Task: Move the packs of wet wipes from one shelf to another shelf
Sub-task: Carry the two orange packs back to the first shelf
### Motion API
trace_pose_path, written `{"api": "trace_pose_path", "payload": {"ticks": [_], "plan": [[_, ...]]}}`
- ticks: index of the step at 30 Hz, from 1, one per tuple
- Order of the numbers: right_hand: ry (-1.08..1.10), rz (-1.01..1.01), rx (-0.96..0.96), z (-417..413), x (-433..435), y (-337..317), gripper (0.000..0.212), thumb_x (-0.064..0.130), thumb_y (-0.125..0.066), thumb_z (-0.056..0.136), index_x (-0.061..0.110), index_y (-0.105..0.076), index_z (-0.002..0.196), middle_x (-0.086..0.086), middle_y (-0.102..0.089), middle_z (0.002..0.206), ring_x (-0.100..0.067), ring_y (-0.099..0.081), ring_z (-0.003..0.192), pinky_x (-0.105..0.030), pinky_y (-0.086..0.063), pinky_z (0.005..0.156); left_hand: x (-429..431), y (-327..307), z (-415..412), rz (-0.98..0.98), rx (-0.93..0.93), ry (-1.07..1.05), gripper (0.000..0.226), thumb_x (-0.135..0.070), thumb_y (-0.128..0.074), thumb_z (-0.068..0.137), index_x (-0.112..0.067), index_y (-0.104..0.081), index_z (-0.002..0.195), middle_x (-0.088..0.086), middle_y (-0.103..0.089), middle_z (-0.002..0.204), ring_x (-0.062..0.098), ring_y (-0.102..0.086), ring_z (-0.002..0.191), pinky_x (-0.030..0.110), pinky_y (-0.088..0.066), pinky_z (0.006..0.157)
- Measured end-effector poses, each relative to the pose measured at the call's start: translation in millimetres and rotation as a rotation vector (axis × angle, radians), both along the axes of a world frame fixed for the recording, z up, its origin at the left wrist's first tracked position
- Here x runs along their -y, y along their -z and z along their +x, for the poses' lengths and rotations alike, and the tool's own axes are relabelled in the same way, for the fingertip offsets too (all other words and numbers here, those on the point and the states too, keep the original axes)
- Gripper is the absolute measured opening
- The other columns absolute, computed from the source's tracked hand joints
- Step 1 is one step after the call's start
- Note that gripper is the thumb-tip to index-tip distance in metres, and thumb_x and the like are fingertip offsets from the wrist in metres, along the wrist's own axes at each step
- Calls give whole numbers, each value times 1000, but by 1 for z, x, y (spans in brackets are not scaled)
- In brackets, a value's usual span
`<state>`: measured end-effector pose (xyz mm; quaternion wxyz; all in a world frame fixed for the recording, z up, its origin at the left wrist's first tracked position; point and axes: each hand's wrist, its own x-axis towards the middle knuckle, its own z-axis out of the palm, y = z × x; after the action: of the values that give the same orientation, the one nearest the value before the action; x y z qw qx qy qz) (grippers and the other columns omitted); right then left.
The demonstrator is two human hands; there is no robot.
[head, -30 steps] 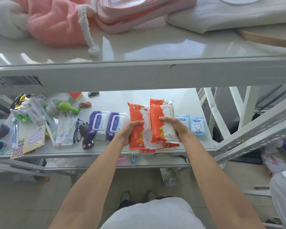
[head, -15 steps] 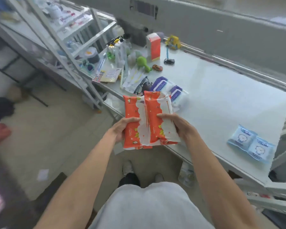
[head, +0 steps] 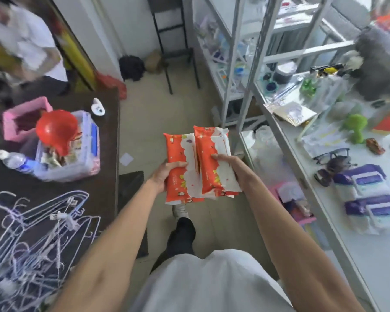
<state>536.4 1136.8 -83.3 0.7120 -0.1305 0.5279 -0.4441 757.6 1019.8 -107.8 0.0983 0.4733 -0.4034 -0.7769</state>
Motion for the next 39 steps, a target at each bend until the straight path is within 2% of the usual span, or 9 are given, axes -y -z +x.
{"api": "trace_pose_path", "payload": {"ticks": [5, 7, 10, 13, 18, 25, 32, 35, 39], "plan": [[-115, 13, -34, 21, 113, 12, 49, 32, -73, 90, 15, -56, 132, -13, -70, 113, -30, -71, 95, -48, -57, 96, 84, 15, 33, 23, 2, -140, 71, -29, -82, 75, -16, -57, 140, 18, -71, 126, 36, -72, 107, 46, -61, 82], [-119, 26, -55, 24, 162, 13, 44, 32, -73, 89, 14, -60, 127, -13, -72, 109, -29, -72, 91, -47, -59, 91, 128, 14, 36, 39, 3, -189, 54, -31, -77, 87, -15, -61, 136, 14, -76, 117, 31, -76, 98, 40, -63, 74], [-132, 40, -95, 27, 227, 12, 52, 36, -77, 85, 14, -59, 128, -11, -73, 106, -27, -73, 88, -42, -61, 82, 187, 11, 37, 85, -28, -217, 33, -40, -63, 97, -18, -68, 121, 6, -81, 98, 22, -79, 81, 33, -62, 63], [-137, 68, -122, 28, 279, 13, 55, 40, -78, 83, 15, -59, 128, -11, -73, 106, -28, -73, 89, -43, -61, 87, 238, 10, 38, 65, -19, -209, 43, -46, -65, 94, -19, -67, 127, 9, -79, 108, 27, -77, 95, 39, -60, 78], [-106, 69, -109, 23, 357, 4, 40, 45, -66, 93, 15, -62, 118, -7, -74, 91, -23, -73, 78, -37, -61, 78, 317, 3, 26, 5, -30, -149, 42, -28, -69, 94, -18, -62, 134, 14, -75, 117, 27, -76, 91, 37, -61, 72], [-99, 52, -44, -12, 479, 15, 48, 50, -65, 93, 15, -61, 126, -9, -74, 101, -27, -73, 85, -44, -58, 91, 439, 20, -1, 9, 2, -170, 50, -26, -75, 88, -18, -61, 136, 14, -75, 120, 36, -72, 107, 43, -59, 84], [-108, 43, 23, -72, 629, 20, 43, 49, -65, 93, 16, -62, 121, -8, -75, 96, -26, -75, 80, -40, -63, 75, 590, 14, -61, -26, 45, -161, 35, -23, -70, 93, -17, -66, 127, 8, -79, 101, 24, -77, 83, 34, -62, 69], [-112, 26, 47, -100, 691, 10, 40, 48, -64, 94, 16, -61, 118, -8, -75, 96, -25, -75, 80, -40, -63, 75, 649, 1, -87, -39, 48, -162, 31, -26, -70, 92, -17, -69, 122, 12, -78, 109, 27, -77, 90, 37, -61, 76], [-130, 19, 41, -130, 768, 1, 37, 46, -64, 95, 16, -64, 118, -9, -74, 100, -26, -74, 84, -39, -63, 75, 722, 3, -115, -69, 26, -192, 35, -28, -74, 88, -19, -71, 122, 17, -75, 119, 37, -72, 107, 50, -57, 96]]}}
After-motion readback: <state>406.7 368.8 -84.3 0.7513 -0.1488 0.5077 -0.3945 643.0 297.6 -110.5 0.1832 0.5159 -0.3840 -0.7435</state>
